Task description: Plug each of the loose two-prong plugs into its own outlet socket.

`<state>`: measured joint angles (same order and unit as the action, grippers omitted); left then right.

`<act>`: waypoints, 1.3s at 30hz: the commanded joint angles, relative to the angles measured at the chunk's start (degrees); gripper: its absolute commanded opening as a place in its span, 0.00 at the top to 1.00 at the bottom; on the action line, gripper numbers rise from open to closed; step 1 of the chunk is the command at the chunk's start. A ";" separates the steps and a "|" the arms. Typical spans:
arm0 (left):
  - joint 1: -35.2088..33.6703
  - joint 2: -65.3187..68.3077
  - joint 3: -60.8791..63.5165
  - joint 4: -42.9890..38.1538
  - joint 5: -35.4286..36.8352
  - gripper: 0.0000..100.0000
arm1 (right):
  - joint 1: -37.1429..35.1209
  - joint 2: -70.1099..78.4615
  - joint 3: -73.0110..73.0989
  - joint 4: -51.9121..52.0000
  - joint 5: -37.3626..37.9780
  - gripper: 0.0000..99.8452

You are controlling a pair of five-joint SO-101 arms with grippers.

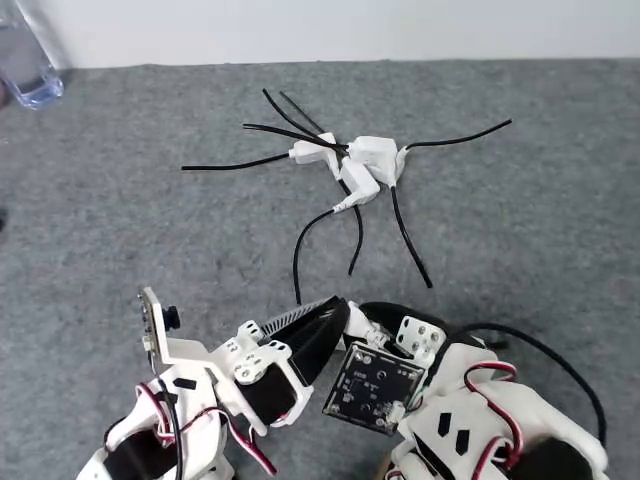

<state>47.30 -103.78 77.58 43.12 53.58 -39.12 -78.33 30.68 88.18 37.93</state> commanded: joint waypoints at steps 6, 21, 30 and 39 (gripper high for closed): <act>-0.09 -0.62 0.04 0.79 0.26 0.99 | -0.84 -0.84 -6.42 -0.48 -1.76 0.99; -0.09 -0.62 0.04 0.79 0.26 0.99 | -0.84 -0.84 -6.59 -1.71 -3.08 0.99; -0.09 -0.62 0.13 0.79 0.26 0.99 | 0.75 -0.92 -10.20 -1.54 -3.43 0.99; -0.09 -0.62 0.13 0.79 0.26 0.99 | 2.33 -0.84 -10.29 -1.54 -3.52 0.99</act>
<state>46.95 -103.78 78.46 43.65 53.49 -37.54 -79.56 22.77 88.09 35.12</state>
